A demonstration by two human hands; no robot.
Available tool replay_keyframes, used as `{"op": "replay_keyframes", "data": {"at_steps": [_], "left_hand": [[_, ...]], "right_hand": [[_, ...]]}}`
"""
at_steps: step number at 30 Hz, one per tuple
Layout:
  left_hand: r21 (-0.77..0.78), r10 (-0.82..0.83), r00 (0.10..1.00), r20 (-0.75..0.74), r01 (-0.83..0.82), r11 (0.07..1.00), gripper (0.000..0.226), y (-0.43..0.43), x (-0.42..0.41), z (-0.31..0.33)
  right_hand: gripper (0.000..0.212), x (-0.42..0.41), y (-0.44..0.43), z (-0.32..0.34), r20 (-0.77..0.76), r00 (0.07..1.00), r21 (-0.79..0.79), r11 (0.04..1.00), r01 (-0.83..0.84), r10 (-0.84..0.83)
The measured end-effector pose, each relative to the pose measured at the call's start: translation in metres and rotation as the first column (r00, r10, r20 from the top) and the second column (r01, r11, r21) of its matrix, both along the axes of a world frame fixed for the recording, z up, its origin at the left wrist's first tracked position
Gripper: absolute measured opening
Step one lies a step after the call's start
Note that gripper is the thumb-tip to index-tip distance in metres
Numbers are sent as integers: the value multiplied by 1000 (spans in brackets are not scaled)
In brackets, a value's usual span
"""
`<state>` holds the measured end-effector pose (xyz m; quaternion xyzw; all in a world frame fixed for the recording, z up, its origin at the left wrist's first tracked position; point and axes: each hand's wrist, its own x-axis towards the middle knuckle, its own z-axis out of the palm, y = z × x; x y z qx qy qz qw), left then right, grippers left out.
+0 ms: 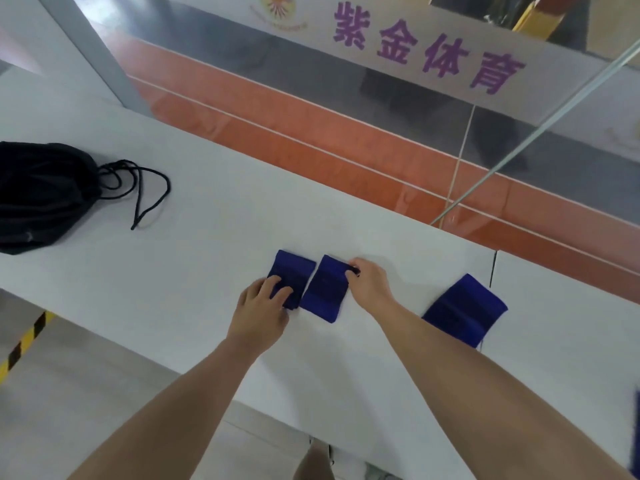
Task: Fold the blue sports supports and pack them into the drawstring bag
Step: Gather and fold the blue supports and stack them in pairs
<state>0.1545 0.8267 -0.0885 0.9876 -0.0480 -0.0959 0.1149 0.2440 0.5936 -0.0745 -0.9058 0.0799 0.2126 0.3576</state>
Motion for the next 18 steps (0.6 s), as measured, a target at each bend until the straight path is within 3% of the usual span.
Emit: {"op": "replay_keyframes", "data": {"at_steps": [4, 7, 9, 12, 18], "left_hand": [[1, -15, 999, 44, 15, 1000, 34, -9, 12, 5], [-103, -23, 996, 90, 32, 994, 24, -33, 18, 16], [-204, -70, 997, 45, 77, 976, 18, -62, 21, 29], [-234, -170, 983, -66, 150, 961, 21, -110, 25, 45], [-216, -346, 919, -188, 305, 928, 40, -195, 28, 50]], "right_hand": [[14, -5, -7, 14, 29, 994, 2, 995, 102, -102], [22, -17, -35, 29, -42, 991, -97, 987, 126, -130], [25, -28, -63, 38, -90, 988, -185, 977, 106, -124], [26, -44, -117, 49, -143, 985, -283, 957, 56, -100], [28, -93, -236, 66, -128, 934, -353, 895, 273, -335]]}}
